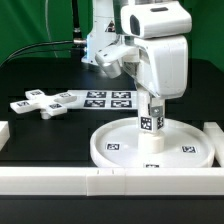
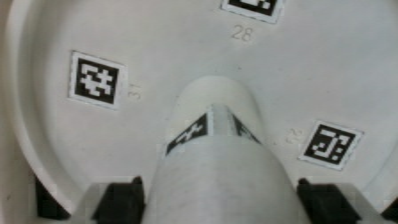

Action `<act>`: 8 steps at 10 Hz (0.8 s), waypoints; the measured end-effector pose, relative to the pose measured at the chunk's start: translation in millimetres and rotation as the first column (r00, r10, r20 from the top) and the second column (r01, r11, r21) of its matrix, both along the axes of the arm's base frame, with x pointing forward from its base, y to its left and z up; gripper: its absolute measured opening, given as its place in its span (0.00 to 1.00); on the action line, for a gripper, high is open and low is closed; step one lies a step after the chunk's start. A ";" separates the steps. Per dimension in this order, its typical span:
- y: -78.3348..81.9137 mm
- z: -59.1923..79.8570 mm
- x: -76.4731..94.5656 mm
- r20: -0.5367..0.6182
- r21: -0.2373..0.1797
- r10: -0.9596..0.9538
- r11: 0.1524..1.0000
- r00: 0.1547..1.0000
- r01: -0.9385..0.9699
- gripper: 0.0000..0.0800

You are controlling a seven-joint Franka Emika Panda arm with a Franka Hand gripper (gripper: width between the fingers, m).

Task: Assemble round table

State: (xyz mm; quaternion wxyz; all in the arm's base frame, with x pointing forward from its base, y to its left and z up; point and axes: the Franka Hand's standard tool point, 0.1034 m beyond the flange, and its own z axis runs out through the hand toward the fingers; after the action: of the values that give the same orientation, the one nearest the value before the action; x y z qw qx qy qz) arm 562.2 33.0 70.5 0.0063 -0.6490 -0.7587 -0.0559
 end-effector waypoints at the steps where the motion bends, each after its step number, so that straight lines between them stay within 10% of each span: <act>1: 0.3 -0.1 -0.1 -0.010 0.006 -0.101 0.995 0.995 0.101 0.52; 5: 0.1 -1.1 -1.6 -0.043 0.026 -0.455 0.889 0.889 0.456 0.52; 8: 8.2 -1.4 -3.6 -0.104 0.029 -0.751 0.653 0.652 0.757 0.52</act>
Offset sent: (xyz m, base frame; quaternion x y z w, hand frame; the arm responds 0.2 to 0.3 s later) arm -0.0154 -0.0051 -0.0038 0.0141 -0.0097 0.3051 0.9522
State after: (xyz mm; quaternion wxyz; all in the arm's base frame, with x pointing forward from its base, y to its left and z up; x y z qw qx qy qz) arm 558.7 41.2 69.1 0.0365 -0.9064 -0.4175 -0.0529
